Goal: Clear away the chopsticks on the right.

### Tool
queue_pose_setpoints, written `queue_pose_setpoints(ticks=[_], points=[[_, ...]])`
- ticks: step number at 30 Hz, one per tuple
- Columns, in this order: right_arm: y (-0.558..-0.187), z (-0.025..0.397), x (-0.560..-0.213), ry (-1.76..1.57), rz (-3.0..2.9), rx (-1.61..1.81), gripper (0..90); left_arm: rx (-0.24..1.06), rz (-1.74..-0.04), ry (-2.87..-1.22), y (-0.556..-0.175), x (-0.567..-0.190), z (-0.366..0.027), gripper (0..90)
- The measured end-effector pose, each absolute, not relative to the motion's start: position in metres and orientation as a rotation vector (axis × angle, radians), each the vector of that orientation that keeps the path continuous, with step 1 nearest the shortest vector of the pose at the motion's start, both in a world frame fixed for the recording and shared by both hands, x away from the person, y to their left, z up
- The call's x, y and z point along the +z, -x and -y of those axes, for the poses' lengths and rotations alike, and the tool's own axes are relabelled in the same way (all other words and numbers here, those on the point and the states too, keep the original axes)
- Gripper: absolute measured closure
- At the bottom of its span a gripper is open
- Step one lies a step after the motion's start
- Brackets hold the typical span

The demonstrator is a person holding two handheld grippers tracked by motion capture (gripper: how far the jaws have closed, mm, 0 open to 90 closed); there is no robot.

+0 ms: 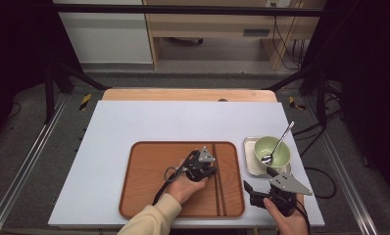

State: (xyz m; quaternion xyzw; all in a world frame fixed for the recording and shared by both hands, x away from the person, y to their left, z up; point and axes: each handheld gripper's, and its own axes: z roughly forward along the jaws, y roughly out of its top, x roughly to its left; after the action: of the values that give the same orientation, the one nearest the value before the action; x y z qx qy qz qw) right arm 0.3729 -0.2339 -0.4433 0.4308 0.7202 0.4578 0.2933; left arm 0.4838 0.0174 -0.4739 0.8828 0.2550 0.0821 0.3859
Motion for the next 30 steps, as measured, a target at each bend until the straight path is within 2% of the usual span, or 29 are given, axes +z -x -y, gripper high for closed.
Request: queue_pose_setpoints(ticks=[17, 21, 30], points=[[-0.373, 0.235, -0.443, -1.145, -1.917, 1.218, 10.4, 0.192, -0.642, -2.255, -0.488, -0.474, -0.004, 90.0], [-0.373, 0.236, -0.443, -1.15, -1.916, 1.212, 10.4, 0.205, -0.612, -2.287, -0.48, -0.471, -0.01, 90.0], [-0.373, 0.235, -0.443, -1.149, -1.918, 1.214, 10.5, 0.126, -0.592, -2.309, -0.448, -0.471, -0.03, 90.0]])
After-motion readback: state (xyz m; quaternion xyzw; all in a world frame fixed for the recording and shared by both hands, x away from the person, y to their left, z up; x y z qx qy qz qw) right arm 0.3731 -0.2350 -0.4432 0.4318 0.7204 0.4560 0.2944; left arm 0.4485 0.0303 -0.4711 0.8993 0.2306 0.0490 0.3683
